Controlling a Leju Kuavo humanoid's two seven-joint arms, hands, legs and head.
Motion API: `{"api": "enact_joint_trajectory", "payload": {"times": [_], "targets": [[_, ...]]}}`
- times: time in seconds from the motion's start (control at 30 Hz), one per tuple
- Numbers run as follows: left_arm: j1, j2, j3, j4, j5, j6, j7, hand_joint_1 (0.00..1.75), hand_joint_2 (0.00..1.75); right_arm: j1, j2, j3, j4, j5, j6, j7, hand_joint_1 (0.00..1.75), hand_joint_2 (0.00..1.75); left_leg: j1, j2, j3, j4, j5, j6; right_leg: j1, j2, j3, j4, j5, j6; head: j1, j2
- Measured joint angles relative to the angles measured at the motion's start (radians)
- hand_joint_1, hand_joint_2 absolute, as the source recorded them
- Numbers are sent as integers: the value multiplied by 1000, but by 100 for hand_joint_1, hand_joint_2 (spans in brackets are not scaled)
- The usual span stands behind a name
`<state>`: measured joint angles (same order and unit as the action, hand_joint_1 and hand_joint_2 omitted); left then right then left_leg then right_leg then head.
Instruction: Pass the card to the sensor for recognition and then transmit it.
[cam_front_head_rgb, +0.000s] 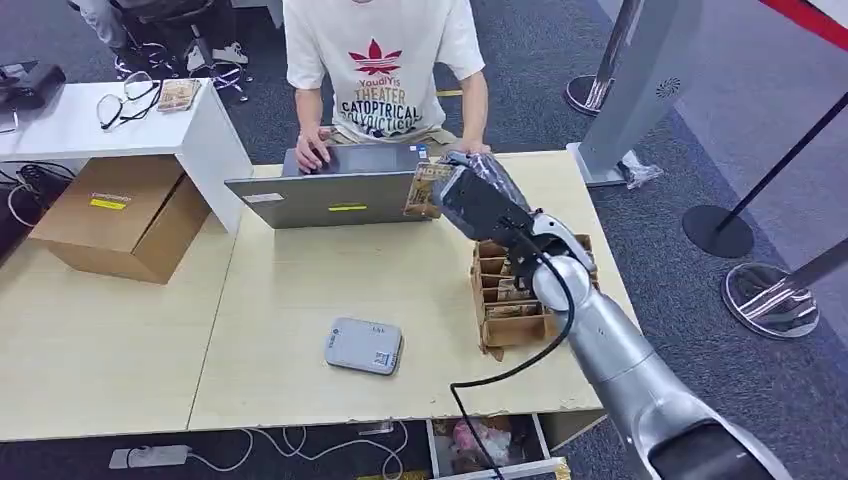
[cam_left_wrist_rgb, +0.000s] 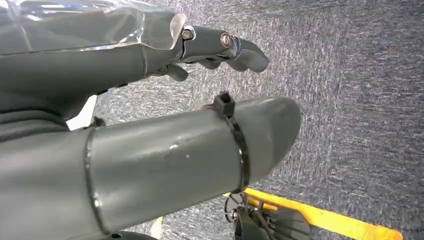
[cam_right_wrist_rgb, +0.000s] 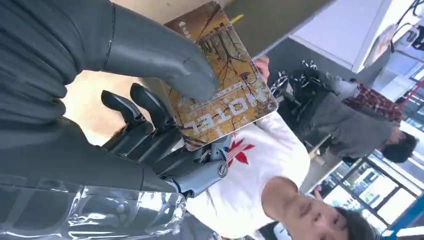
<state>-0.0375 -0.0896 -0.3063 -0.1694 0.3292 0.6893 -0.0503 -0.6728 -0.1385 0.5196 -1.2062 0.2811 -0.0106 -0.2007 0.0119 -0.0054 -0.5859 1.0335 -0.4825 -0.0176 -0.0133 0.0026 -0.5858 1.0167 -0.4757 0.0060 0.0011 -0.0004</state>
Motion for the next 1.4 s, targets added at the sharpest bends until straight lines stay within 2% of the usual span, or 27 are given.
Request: {"api": "enact_joint_trajectory", "payload": {"times": [0.1,0.23,0.57,1.1,1.13,1.17,1.4], "targets": [[-2,0,-4,0,-4,2,10,0,0,-28,4,-8,25,46,-31,11,175,175,0,0,0,0,0,0,0,0,0,0,0,0,0,0],[-6,0,-10,-2,-7,2,19,0,0,-83,23,-24,121,69,-57,26,175,175,0,0,0,0,0,0,0,0,0,0,0,0,0,0],[-7,1,-29,-2,-25,4,31,0,0,-166,40,-84,319,78,-96,10,175,175,0,0,0,0,0,0,0,0,0,0,0,0,0,0],[-1,11,-45,-2,-42,10,18,0,0,-207,60,-103,433,101,-110,10,175,175,0,0,0,0,0,0,0,0,0,0,0,0,0,0],[-1,11,-47,-2,-43,10,18,0,0,-206,60,-104,435,102,-113,10,58,175,0,0,0,0,0,0,0,0,0,0,0,0,0,0],[-1,11,-50,-2,-45,10,18,0,0,-205,60,-105,438,103,-114,11,0,175,0,0,0,0,0,0,0,0,0,0,0,0,0,0],[0,13,-60,-2,-48,10,13,0,0,-193,60,-108,446,111,-113,12,0,175,0,0,0,0,0,0,0,0,0,0,0,0,0,0]]}}
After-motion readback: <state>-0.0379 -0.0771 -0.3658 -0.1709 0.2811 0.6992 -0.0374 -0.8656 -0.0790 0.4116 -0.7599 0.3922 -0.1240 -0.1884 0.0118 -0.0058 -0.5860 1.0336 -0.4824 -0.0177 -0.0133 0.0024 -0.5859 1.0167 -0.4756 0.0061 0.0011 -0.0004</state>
